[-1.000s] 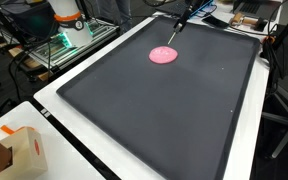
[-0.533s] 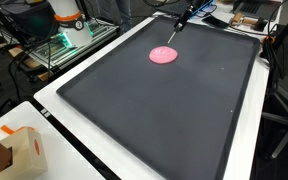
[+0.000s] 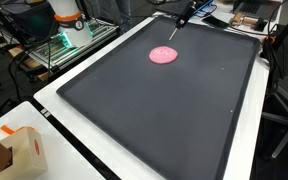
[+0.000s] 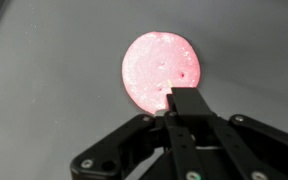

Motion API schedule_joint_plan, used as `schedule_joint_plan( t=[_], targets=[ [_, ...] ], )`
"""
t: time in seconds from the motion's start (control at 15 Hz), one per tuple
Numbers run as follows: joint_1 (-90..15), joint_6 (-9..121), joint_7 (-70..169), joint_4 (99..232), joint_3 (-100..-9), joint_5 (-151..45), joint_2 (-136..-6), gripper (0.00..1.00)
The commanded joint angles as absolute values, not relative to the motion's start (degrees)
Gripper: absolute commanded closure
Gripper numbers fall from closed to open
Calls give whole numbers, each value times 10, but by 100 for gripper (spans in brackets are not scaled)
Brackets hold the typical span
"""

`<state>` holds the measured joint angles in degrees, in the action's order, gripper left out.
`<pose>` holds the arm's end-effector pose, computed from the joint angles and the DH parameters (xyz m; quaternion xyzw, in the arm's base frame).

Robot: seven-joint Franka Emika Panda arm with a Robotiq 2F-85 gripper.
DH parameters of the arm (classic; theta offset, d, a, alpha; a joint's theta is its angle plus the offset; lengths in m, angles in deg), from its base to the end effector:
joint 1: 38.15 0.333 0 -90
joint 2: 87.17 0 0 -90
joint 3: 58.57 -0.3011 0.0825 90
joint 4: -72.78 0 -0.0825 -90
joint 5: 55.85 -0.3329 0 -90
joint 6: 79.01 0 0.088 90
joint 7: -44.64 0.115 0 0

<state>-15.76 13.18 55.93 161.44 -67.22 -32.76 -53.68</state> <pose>0.5282 0.2535 0.2948 0.9311 0.2201 -0.1794 0.2290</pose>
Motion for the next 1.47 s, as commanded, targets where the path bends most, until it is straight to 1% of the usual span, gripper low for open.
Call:
schedule_joint_plan(
  t=[0.0, 0.4, 0.67, 1.4],
  targets=[
    [-187, 154, 512, 1640, -683, -374, -579, 97],
    [-227, 209, 419, 1674, -690, -430, -650, 97],
    [-258, 268, 318, 1720, -698, -461, -708, 97],
    [-298, 261, 149, 1794, -694, -560, -809, 97]
  ],
)
